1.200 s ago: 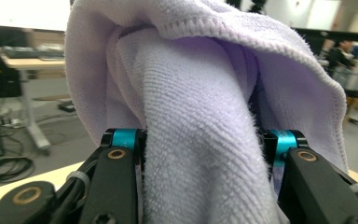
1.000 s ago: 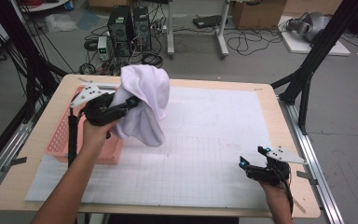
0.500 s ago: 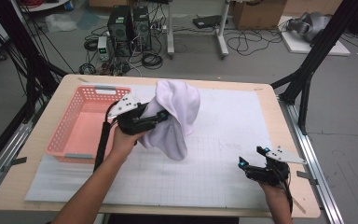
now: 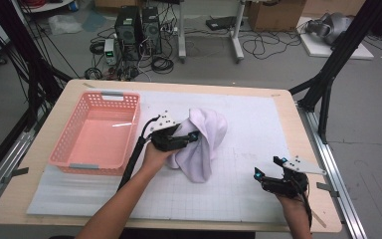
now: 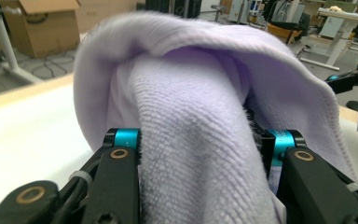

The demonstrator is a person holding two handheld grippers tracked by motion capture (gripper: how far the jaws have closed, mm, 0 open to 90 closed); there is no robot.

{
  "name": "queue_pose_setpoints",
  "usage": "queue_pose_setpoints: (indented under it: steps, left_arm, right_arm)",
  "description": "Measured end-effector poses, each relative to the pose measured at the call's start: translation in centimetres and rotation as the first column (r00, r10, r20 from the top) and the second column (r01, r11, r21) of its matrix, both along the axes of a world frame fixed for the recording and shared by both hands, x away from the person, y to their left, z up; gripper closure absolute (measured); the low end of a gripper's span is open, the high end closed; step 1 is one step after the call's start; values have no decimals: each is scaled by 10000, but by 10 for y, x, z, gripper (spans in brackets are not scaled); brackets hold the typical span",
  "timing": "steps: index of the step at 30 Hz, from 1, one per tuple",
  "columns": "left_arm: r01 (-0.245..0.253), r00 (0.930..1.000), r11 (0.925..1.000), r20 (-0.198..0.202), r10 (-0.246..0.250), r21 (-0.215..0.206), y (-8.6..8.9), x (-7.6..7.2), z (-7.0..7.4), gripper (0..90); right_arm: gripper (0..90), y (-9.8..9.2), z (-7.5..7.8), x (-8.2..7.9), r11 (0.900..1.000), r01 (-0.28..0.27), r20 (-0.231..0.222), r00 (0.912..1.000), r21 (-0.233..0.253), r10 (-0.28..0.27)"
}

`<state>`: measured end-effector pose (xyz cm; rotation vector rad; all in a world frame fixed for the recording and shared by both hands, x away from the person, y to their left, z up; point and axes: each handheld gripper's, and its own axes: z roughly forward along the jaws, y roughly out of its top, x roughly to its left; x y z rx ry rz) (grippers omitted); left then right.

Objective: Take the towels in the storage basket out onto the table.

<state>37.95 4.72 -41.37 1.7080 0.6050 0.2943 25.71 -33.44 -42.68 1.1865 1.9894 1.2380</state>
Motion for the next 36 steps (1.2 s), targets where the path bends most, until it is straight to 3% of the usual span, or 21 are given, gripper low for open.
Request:
queue_pose_setpoints:
  steps: [3,6,9,11,12,14,17,22,24,26,28,32,36]
  left_arm:
    - [-186,9993,9997,-311,191,147,-2,5,-8,575]
    - [-618,9956,9980,-703,627,148,0,7,-10,447]
    - [-995,9928,9934,-614,1030,578,7,8,-6,297]
    - [-1325,9870,9878,-804,1391,824,14,8,-3,213]
    - [-1409,9845,9873,-945,1475,730,20,7,1,199]
    - [-1701,9822,9848,-747,1724,363,29,1,5,199]
    - [-1667,9849,9859,-497,1660,-118,45,-10,10,191]
    - [-1619,9868,9868,-100,1618,-102,63,-30,7,177]
    - [-1656,9861,9861,-148,1654,-155,67,-37,1,177]
    - [-1678,9856,9858,-212,1678,1,66,-42,-1,176]
    - [-1412,9900,9899,-51,1411,-111,65,-48,0,176]
    - [-1358,9906,9906,147,1361,-164,63,-57,0,177]
    - [-1222,9921,9924,308,1216,164,60,-58,-1,177]
  right_arm:
    - [150,1,0,0,10000,-26,-10,10000,-8,26]
    - [150,1,0,0,10000,-17,-9,10000,17,17]
    - [150,0,0,0,10000,-3,-46,10000,24,4]
    - [150,0,-1,0,10000,10,-72,10000,3,-10]
    - [150,0,-1,0,10000,25,-84,10000,16,-25]
    - [150,0,-1,0,10000,27,-81,10000,-1,-27]
    - [150,1,-1,-1,10000,55,-72,10000,28,-55]
    - [150,3,-1,0,10000,26,-67,10000,31,-25]
    - [150,4,0,-2,10000,30,-146,9999,77,-29]
    - [150,6,2,-4,10000,71,-38,10000,58,-71]
    - [150,7,3,-6,10000,60,-2,10000,58,-60]
    - [150,9,3,-6,10000,20,-16,10000,42,-20]
    - [150,8,1,0,9999,-116,-86,9999,39,116]
